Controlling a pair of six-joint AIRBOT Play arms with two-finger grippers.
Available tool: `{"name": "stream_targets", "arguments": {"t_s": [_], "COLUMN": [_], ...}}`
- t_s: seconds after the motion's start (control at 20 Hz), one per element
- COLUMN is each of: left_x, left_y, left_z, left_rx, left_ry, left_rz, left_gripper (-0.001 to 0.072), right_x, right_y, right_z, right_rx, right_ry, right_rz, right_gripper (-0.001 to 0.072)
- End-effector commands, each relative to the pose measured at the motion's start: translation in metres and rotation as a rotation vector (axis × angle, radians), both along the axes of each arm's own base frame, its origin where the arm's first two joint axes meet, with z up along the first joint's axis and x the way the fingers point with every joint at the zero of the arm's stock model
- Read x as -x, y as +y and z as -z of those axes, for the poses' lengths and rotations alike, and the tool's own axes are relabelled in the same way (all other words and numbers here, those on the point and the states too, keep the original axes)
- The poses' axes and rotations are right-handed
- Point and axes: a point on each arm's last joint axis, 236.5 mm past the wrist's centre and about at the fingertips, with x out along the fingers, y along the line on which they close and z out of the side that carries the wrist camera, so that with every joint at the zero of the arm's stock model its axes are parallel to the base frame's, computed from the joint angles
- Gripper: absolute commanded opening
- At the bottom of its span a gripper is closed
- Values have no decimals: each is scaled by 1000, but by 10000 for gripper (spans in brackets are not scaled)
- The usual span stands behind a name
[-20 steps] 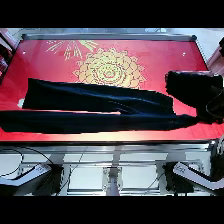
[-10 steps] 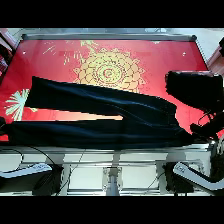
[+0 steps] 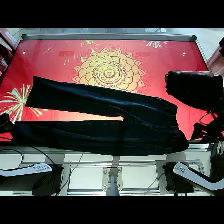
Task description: Fold the clothes and pants, and hang the long-sleeved shirts on hangers.
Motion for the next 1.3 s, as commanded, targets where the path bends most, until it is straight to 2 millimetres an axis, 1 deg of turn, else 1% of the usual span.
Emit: {"name": "stream_targets", "arguments": {"t_s": [0.0, 0.05, 0.15, 0.2, 0.25, 0.3, 0.35, 0.4, 0.45, 0.55, 0.6, 0.65, 0.75, 0.8, 0.9, 1.05, 1.2, 1.25], "left_x": [-49, -71, -112, -129, -145, -159, -173, -185, -193, -198, -197, -195, -187, -185, -186, -193, -188, -187], "left_y": [3, 0, -10, -11, -13, -13, -14, -15, -16, -17, -17, -15, -9, -5, 1, 11, 25, 26], "left_z": [-29, -37, -48, -51, -53, -53, -51, -47, -38, -9, 5, 20, 43, 52, 60, 59, 62, 64], "left_rx": [-36, -32, -32, -57, -94, -129, -155, -167, -166, -123, -102, -90, -100, -109, -130, -172, -228, -229], "left_ry": [-167, -250, -393, -440, -474, -503, -530, -547, -547, -504, -477, -448, -383, -362, -357, -388, -360, -357], "left_rz": [4, 3, 16, 24, 41, 56, 69, 71, 70, 15, 2, -17, -12, -4, -4, -14, -18, -18], "left_gripper": [371, 371, 371, 371, 372, 372, 372, 372, 372, 373, 402, 497, 503, 503, 503, 503, 503, 503], "right_x": [-46, -66, -111, -129, -142, -151, -155, -157, -158, -160, -163, -165, -171, -175, -182, -190, -193, -194], "right_y": [-18, -17, -1, 9, 16, 20, 21, 24, 27, 36, 41, 45, 54, 57, 66, 78, 86, 86], "right_z": [-22, -30, -46, -53, -59, -62, -63, -63, -63, -63, -63, -63, -63, -63, -64, -64, -64, -65], "right_rx": [68, 65, -9, -57, -88, -103, -102, -101, -105, -113, -117, -117, -116, -115, -112, -112, -115, -113], "right_ry": [-180, -259, -444, -522, -575, -610, -623, -625, -624, -623, -624, -628, -640, -649, -666, -686, -689, -695], "right_rz": [16, 34, 76, 98, 114, 123, 118, 109, 98, 72, 57, 45, 21, 8, -19, -54, -72, -71], "right_gripper": [435, 434, 434, 434, 435, 435, 435, 435, 434, 434, 435, 435, 435, 435, 435, 435, 435, 435]}}
